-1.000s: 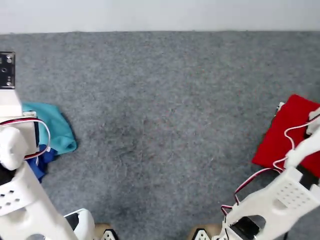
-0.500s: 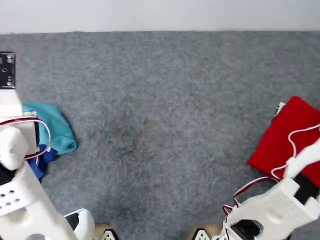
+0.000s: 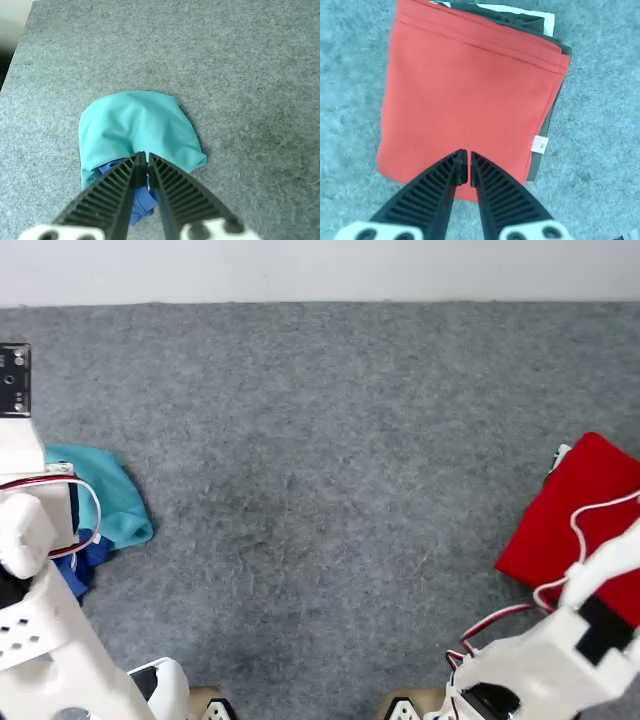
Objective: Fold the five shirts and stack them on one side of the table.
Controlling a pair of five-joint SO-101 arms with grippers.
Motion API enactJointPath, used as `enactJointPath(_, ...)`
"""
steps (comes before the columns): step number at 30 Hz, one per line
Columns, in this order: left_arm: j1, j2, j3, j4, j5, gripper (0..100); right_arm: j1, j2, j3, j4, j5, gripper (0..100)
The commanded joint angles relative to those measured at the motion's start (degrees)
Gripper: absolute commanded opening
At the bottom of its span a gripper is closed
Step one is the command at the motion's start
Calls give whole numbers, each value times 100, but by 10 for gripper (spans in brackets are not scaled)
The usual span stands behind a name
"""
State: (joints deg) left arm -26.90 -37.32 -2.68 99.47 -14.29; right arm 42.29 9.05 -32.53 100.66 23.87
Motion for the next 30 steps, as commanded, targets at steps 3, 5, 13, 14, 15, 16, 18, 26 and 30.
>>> enactJointPath(3, -26, -26, 295, 97, -237, 33, -382, -1455, 1266, 233, 211, 8)
enactJointPath(5, -26, -26, 699, 97, -589, 74, -497, -1930, 1873, 233, 211, 8)
enactJointPath(13, -44, -18, 2413, -396, -1310, 185, -866, -3486, 4123, 224, 211, 8)
enactJointPath(14, -44, -18, 2536, -519, -1371, 189, -875, -3644, 4360, 224, 211, 8)
enactJointPath(15, -44, -18, 2642, -642, -1433, 189, -875, -3785, 4589, 224, 211, 8)
enactJointPath(16, -35, -9, 2738, -774, -1503, 189, -866, -3934, 4791, 224, 211, 8)
enactJointPath(18, -35, 53, 2949, -1134, -1653, 190, -857, -4215, 5134, 224, 211, 8)
enactJointPath(26, -9, 1591, 2721, -2048, -1802, 190, -884, -4998, 5952, 215, 220, 8)
enactJointPath(30, -9, 2514, 2431, -2084, -2224, 189, -884, -5024, 6057, 215, 220, 8)
